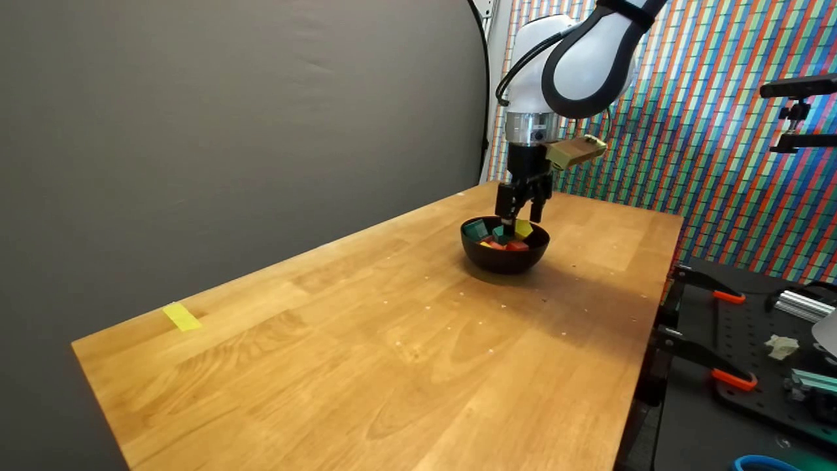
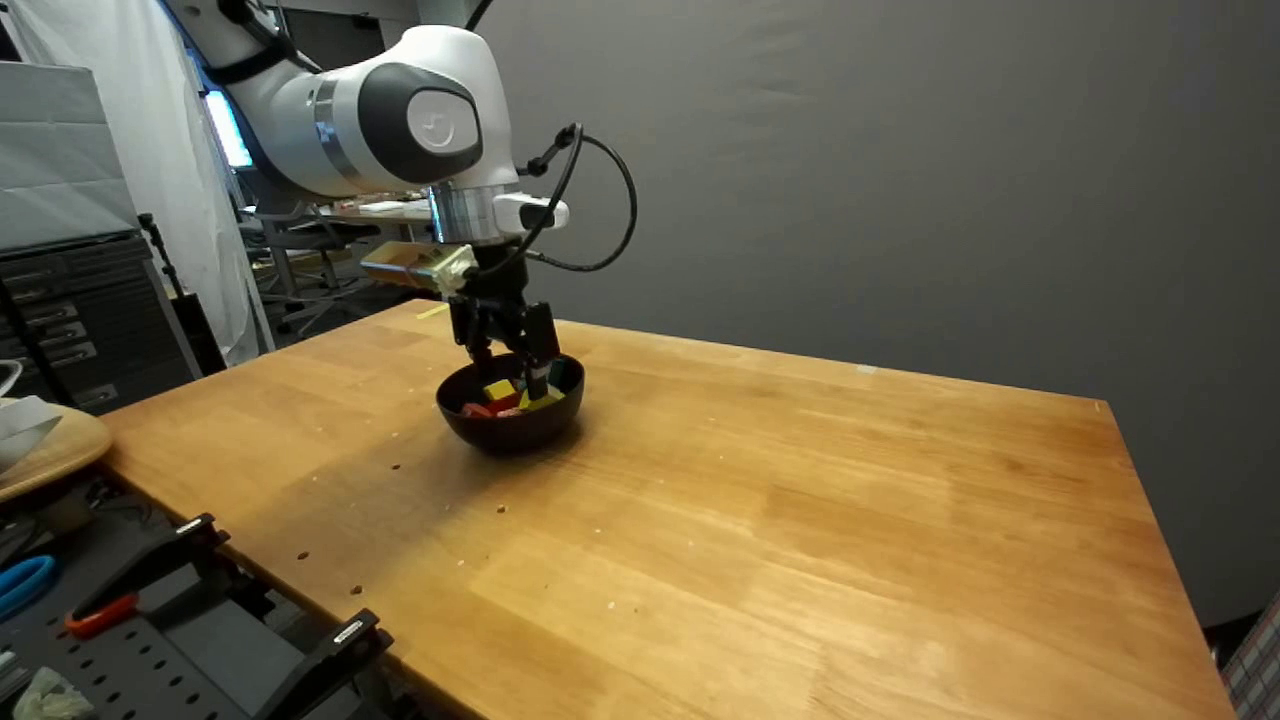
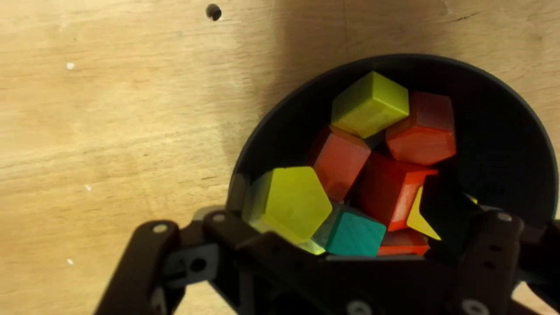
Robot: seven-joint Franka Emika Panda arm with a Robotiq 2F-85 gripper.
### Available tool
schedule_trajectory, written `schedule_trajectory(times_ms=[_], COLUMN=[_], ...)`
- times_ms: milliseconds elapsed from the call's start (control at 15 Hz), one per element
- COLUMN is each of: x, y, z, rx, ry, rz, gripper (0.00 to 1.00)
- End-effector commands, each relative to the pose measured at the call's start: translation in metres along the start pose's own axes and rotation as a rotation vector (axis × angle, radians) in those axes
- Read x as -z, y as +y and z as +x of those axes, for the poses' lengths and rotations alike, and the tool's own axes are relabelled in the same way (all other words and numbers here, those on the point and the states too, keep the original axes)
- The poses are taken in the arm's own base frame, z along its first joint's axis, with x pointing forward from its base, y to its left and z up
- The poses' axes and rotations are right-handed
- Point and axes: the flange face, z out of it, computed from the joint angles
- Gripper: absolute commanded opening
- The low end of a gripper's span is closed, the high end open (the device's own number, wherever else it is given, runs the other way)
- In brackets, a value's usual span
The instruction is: Move the blocks in the black bowl and put them around the bowl
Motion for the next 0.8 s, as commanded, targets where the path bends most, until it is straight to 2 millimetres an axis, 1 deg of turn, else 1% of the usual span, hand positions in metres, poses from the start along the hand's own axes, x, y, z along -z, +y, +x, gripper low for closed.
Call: schedule_trajectory(times_ms=[0,67,200,267,333,467,533,600,733], x=[-0.009,-0.012,-0.012,-0.012,-0.012,-0.01,-0.01,-0.009,-0.01], y=[-0.003,-0.004,-0.005,-0.005,-0.007,-0.012,-0.015,-0.017,-0.024], z=[-0.008,-0.01,-0.011,-0.01,-0.01,-0.007,-0.007,-0.006,-0.006], rx=[-0.004,-0.002,0.007,0.02,0.032,0.058,0.073,0.087,0.124], ry=[-0.008,-0.011,0.003,0.024,0.044,0.086,0.105,0.122,0.156], rz=[-0.032,-0.034,-0.046,-0.056,-0.065,-0.087,-0.104,-0.117,-0.153], gripper=[1.0,0.94,0.66,0.59,0.54,0.51,0.47,0.5,0.44])
